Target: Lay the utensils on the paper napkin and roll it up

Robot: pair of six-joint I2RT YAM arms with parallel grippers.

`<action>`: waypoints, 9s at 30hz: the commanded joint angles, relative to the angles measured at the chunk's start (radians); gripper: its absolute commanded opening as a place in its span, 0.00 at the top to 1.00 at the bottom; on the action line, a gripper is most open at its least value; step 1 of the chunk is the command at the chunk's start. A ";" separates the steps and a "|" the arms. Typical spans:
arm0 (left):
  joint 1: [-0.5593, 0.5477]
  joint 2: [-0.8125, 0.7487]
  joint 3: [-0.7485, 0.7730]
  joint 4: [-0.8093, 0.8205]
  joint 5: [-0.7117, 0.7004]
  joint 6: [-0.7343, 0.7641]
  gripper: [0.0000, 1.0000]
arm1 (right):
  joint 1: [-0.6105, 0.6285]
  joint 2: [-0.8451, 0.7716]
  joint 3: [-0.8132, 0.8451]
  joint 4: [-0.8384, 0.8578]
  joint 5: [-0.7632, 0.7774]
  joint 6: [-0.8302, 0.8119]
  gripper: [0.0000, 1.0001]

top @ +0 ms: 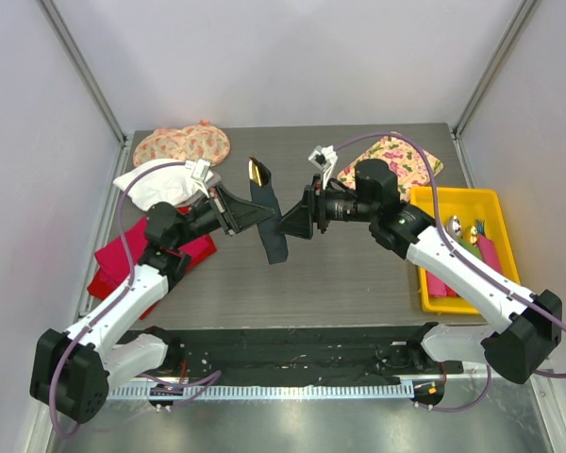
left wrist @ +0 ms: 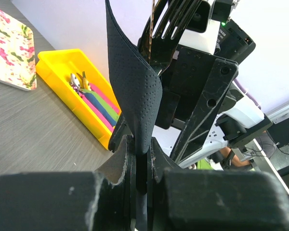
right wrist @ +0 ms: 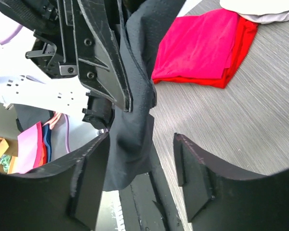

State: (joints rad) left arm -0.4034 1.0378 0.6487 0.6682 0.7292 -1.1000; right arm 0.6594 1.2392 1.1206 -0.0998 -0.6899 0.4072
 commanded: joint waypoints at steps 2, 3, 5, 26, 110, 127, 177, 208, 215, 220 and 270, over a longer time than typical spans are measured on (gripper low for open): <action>0.005 0.004 0.031 0.051 -0.010 0.008 1.00 | -0.001 -0.014 0.059 0.050 -0.031 0.019 0.41; 0.005 0.005 0.034 0.054 -0.013 0.008 1.00 | 0.002 -0.009 0.059 0.061 -0.042 0.034 0.44; 0.006 0.008 0.037 0.056 -0.014 0.005 1.00 | 0.000 0.015 0.059 0.089 -0.066 0.050 0.45; 0.005 0.024 0.052 0.077 -0.039 -0.032 1.00 | 0.019 0.078 -0.031 0.298 -0.102 0.176 0.48; 0.017 0.024 0.026 0.110 0.002 -0.021 1.00 | -0.087 0.075 0.162 -0.061 -0.126 -0.036 0.45; 0.017 0.033 0.058 0.123 -0.016 -0.041 1.00 | -0.093 0.065 -0.002 0.245 -0.112 0.176 0.27; 0.018 0.057 0.017 0.036 -0.022 0.034 0.12 | -0.308 -0.015 -0.078 0.045 -0.171 0.087 0.99; 0.008 0.110 0.012 0.011 0.095 0.164 0.13 | -1.517 0.264 0.093 -1.405 -0.062 -1.486 0.99; 0.008 0.111 0.012 0.010 0.118 0.164 0.13 | -1.538 0.350 0.059 -1.407 -0.089 -1.510 0.99; 0.008 0.134 0.015 0.010 0.121 0.155 0.13 | -1.546 0.396 0.045 -1.408 -0.123 -1.518 0.99; 0.000 0.177 -0.052 0.071 0.122 0.201 0.08 | -1.546 0.706 0.048 -1.060 0.010 -1.252 0.89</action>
State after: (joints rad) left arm -0.4019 1.2079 0.5919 0.6765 0.8486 -0.8944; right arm -0.8791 1.9419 1.1873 -1.2549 -0.7437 -0.8989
